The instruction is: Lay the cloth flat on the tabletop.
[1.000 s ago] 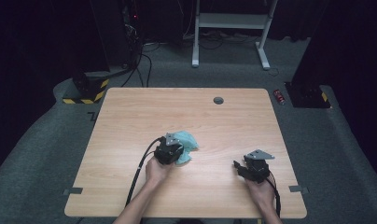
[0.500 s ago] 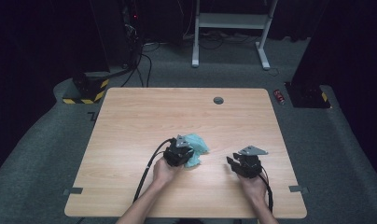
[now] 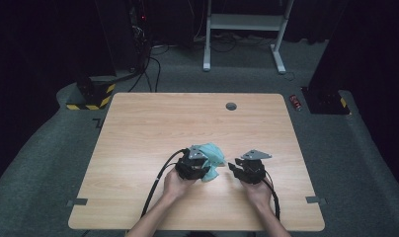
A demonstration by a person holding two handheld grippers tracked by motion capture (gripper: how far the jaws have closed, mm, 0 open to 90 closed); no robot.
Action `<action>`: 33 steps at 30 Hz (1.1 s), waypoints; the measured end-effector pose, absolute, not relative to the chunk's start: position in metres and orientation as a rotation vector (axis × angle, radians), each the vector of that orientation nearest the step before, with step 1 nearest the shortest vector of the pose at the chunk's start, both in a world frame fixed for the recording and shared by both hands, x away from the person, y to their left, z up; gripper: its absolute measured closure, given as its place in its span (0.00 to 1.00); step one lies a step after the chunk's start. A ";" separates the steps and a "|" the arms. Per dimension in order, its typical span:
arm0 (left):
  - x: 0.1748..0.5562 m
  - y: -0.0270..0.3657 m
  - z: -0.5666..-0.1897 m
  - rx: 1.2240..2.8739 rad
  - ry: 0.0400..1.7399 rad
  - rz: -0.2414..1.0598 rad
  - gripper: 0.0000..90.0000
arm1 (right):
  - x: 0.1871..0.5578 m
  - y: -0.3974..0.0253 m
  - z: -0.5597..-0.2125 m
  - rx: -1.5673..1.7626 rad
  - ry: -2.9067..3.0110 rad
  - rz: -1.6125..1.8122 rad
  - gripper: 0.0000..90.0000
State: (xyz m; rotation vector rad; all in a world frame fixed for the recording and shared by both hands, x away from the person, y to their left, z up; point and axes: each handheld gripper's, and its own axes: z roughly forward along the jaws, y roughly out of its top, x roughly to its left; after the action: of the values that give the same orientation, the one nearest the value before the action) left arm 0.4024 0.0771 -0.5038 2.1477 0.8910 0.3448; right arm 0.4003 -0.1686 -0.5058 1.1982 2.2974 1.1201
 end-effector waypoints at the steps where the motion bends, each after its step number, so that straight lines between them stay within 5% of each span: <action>1: 0.402 0.077 -0.504 2.148 0.891 0.345 0.66 | 0.400 -0.169 -0.506 1.198 2.297 1.120 0.69; 10: 0.393 0.082 -0.487 2.079 0.886 0.379 0.63 | 0.415 -0.152 -0.511 1.204 2.357 1.107 0.71; 12: 0.392 0.079 -0.482 2.086 0.871 0.395 0.60 | 0.421 -0.148 -0.514 1.200 2.383 1.094 0.84; 17: 0.393 0.074 -0.478 2.102 0.850 0.432 0.55 | 0.420 -0.145 -0.511 1.175 2.389 1.108 0.98; 33: 0.406 0.059 -0.478 2.184 0.866 0.530 0.50 | 0.409 -0.130 -0.475 1.005 2.410 1.265 0.99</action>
State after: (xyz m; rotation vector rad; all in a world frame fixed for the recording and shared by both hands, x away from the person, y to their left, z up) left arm 0.4056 0.0587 -0.4782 2.1842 0.8664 0.5302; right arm 0.4093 -0.1297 -0.4752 1.0047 2.4104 1.2654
